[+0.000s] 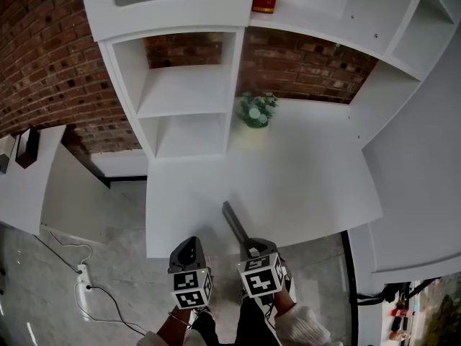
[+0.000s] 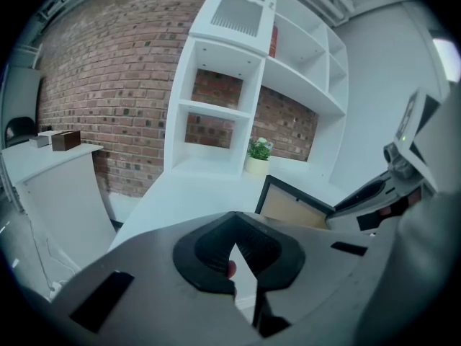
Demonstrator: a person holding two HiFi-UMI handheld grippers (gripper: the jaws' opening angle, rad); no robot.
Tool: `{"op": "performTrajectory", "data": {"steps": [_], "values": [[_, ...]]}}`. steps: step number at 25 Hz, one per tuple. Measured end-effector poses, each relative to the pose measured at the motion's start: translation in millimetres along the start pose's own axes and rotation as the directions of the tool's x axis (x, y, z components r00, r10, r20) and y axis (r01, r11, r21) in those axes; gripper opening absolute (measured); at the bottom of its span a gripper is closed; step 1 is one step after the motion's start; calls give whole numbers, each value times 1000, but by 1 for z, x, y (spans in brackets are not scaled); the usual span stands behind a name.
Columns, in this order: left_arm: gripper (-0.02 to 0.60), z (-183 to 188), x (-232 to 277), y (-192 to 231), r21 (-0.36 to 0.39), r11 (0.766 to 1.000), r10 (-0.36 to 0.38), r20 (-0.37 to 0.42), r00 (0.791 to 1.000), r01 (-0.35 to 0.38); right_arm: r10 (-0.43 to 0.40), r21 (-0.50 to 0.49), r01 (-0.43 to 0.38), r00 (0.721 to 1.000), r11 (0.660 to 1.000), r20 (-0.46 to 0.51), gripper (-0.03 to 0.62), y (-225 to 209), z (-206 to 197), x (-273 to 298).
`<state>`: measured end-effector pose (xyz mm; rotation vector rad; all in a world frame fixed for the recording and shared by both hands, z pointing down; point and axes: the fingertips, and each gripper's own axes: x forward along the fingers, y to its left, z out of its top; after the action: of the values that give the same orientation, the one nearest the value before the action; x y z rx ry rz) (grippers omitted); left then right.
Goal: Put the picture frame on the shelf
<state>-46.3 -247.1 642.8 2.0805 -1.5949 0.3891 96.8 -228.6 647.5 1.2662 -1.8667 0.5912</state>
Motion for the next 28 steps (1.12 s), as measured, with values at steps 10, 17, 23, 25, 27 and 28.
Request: {"op": "performTrajectory", "data": {"steps": [10,17,23,25,27,28], "values": [[-2,4,4,1,-11,1000,-17,-5,1000,16,18,-3,-18,999,1000,-41,78,-3,6,11],[-2,26,5,-15,39,997,-62,20,998,62,93,369,-118,992,922,85,77,-18,14,-2],[-2,50,9,-38,95,990,-111,48,993,106,36,509,-143,976,849,213,77,-44,39,-34],[-2,66,11,-50,130,983,-137,63,989,128,5,515,-142,966,845,257,77,-54,54,-49],[-2,90,12,-66,171,972,-177,95,980,159,-28,519,-140,953,843,302,77,-64,71,-66],[-2,103,11,-75,192,966,-200,113,973,176,-47,514,-133,945,847,322,77,-69,79,-75]]}}
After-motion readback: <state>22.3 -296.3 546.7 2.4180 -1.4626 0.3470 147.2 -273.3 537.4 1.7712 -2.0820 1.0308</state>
